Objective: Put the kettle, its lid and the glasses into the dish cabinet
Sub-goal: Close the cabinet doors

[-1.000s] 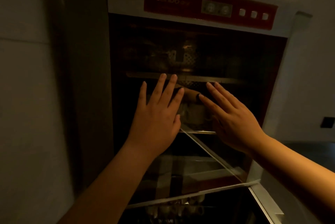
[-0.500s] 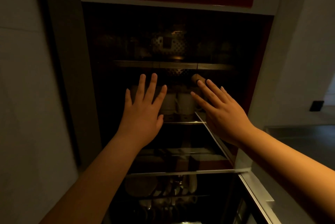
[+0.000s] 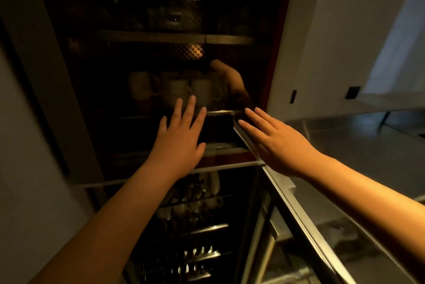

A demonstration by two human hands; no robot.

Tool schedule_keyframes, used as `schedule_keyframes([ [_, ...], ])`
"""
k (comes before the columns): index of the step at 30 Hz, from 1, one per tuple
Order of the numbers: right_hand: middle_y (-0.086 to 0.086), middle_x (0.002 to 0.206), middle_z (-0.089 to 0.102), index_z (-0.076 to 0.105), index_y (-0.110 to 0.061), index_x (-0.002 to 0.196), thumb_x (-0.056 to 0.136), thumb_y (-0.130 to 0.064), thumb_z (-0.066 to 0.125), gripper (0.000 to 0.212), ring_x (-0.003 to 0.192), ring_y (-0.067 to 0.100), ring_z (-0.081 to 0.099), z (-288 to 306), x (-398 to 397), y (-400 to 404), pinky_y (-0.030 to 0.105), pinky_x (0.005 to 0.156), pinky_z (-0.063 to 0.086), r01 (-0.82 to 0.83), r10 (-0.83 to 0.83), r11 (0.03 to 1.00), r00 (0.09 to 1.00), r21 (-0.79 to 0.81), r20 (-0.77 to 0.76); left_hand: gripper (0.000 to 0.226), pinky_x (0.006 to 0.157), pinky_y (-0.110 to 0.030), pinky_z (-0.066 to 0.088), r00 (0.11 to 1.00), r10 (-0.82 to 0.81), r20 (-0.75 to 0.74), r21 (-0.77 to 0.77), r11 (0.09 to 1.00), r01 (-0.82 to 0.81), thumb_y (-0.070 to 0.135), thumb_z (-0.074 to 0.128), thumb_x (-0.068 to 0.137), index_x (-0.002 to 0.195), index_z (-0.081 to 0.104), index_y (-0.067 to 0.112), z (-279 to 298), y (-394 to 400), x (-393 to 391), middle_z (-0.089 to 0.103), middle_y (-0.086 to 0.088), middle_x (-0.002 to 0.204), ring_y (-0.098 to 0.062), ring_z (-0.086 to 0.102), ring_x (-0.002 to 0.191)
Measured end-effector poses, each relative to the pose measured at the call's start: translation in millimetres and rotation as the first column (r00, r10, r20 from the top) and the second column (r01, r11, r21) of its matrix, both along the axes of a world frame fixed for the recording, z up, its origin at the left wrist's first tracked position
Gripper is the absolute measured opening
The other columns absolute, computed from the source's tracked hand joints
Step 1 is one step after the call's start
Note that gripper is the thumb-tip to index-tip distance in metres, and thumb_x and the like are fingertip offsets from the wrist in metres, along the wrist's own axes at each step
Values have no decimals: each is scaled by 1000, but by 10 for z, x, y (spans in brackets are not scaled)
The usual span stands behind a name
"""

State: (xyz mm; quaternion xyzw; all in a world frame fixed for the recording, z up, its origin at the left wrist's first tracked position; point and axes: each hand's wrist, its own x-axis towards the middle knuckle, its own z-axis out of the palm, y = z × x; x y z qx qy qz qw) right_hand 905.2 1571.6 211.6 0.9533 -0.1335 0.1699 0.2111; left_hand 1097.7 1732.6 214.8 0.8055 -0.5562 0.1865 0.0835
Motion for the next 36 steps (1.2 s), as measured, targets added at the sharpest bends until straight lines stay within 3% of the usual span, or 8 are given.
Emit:
schedule_keyframes([
  [4, 3, 155, 2, 2, -26, 147, 88, -28, 53, 78, 142, 22, 2, -369, -647, 88, 38, 112, 17, 98, -93, 992, 994, 75, -62, 77, 116, -48, 11, 989, -144, -44, 31, 989, 145, 45, 41, 95, 150, -9, 24, -345, -86, -555, -22, -4, 156, -26, -17, 144],
  [13, 12, 147, 35, 36, -13, 142, 78, -14, 71, 72, 134, 30, 32, -962, -1920, 576, 45, 103, 33, 152, -137, 983, 981, 106, -137, 68, 116, -46, 10, 911, -384, -147, 158, 900, 405, 40, 37, 98, 150, -3, 22, -1043, -250, -1661, -16, -5, 158, -26, -13, 145],
  [17, 6, 150, 28, 23, -21, 146, 84, -29, 52, 69, 137, 23, 22, -1199, -2283, 769, 40, 106, 25, 170, -135, 971, 969, 165, -208, 62, 116, -46, 10, 886, -423, -188, 218, 862, 458, 42, 31, 100, 150, 0, 23, -1278, -339, -2015, -12, -5, 159, -26, -10, 145],
  [21, -2, 151, 20, 15, -27, 147, 76, -28, 71, 91, 138, 15, 13, -1398, -2447, 894, 33, 106, 15, 224, -165, 945, 956, 238, -243, 58, 116, -46, 7, 871, -439, -220, 272, 830, 487, 47, 21, 100, 151, 4, 24, -1457, -420, -2233, -5, -4, 159, -24, -8, 146],
  [26, -7, 148, 22, 28, -29, 143, 75, -20, 73, 83, 135, 12, 18, -1427, -2438, 978, 25, 104, 13, 236, -173, 918, 961, 318, -215, 56, 116, -43, 8, 836, -435, -334, 280, 801, 529, 44, 17, 101, 151, 6, 21, -1637, -442, -2348, 0, -4, 160, -21, -4, 146],
  [28, -11, 147, 21, 30, -32, 142, 78, -16, 71, 78, 134, 9, 18, -1429, -2419, 1003, 23, 104, 13, 243, -172, 891, 963, 384, -208, 55, 116, -43, 8, 823, -424, -377, 249, 810, 531, 42, 18, 102, 151, 7, 21, -1679, -439, -2349, 1, -3, 160, -21, -5, 146],
  [33, -22, 147, 15, 14, -44, 142, 91, -16, 55, 71, 133, -4, 10, -1450, -2413, 1050, 14, 103, 9, 273, -193, 837, 958, 475, -210, 54, 116, -42, 7, 802, -437, -407, 236, 798, 554, 41, 19, 102, 151, 6, 21, -1695, -421, -2285, -1, -2, 160, -20, -6, 146],
  [36, -22, 147, 17, 13, -44, 142, 92, -16, 53, 69, 133, -4, 13, -1472, -2356, 1123, 15, 105, 10, 266, -192, 821, 962, 505, -193, 54, 117, -43, 7, 792, -456, -405, 246, 780, 575, 40, 20, 102, 151, 6, 21, -1676, -379, -2208, -1, -2, 160, -19, -6, 146],
])
